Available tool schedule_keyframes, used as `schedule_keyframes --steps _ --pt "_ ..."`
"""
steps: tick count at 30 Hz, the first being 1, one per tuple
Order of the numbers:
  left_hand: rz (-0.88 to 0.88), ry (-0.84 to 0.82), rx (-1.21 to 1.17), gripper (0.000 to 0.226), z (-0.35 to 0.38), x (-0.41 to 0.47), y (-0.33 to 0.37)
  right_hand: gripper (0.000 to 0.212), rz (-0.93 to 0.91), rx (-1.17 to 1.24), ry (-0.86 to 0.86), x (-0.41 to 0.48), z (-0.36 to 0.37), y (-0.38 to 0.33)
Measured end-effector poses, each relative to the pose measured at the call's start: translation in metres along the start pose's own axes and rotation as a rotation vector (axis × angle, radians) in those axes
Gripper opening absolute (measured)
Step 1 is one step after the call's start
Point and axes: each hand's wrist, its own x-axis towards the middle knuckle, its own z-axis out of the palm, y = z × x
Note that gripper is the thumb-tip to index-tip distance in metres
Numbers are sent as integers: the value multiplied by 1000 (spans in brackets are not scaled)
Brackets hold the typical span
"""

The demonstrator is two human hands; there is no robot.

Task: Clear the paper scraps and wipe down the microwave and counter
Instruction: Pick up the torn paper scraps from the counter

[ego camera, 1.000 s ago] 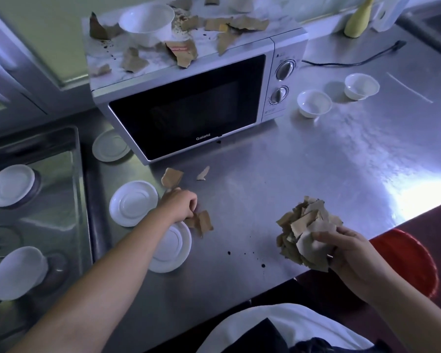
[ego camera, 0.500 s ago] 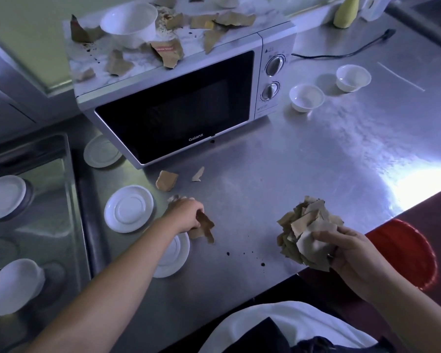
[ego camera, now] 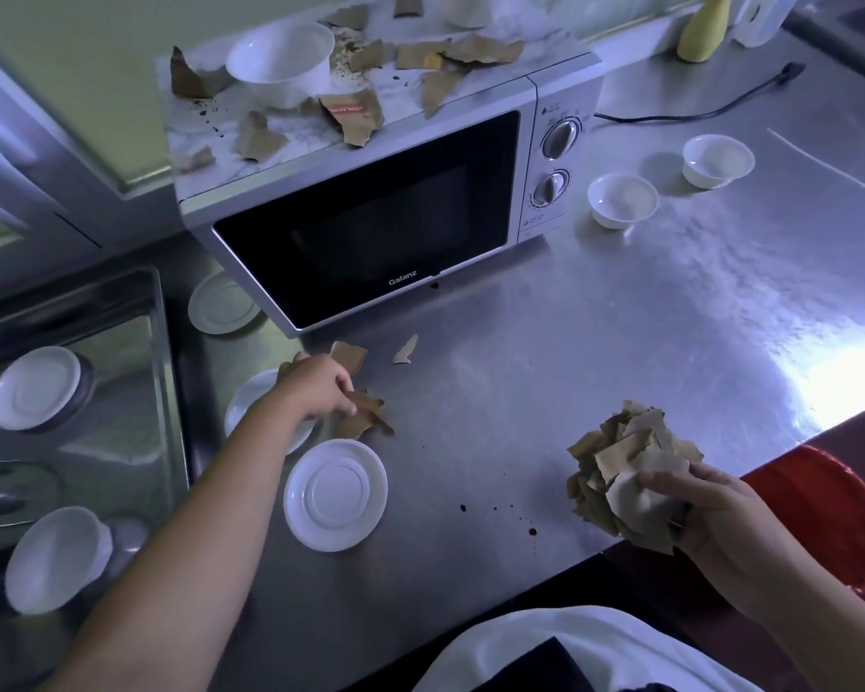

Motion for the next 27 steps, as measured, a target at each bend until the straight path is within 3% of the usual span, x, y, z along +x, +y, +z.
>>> schedule_keyframes --steps 7,11,18,21,23,27 --pt "17 25 23 22 30 -1 14 28 3 -7 -9 2 0 2" --pt "-10 57 -79 28 42 2 13 26 -17 -2 -9 3 -5 -1" --pt "13 96 -130 26 51 -1 6 37 2 8 13 3 -3 3" --pt "-7 70 -314 27 49 2 4 38 2 10 0 5 -2 3" --pt "-58 85 -566 39 40 8 1 39 3 10 2 6 -3 2" --pt "-245 245 -1037 49 20 27 0 38 11 13 13 8 -6 3"
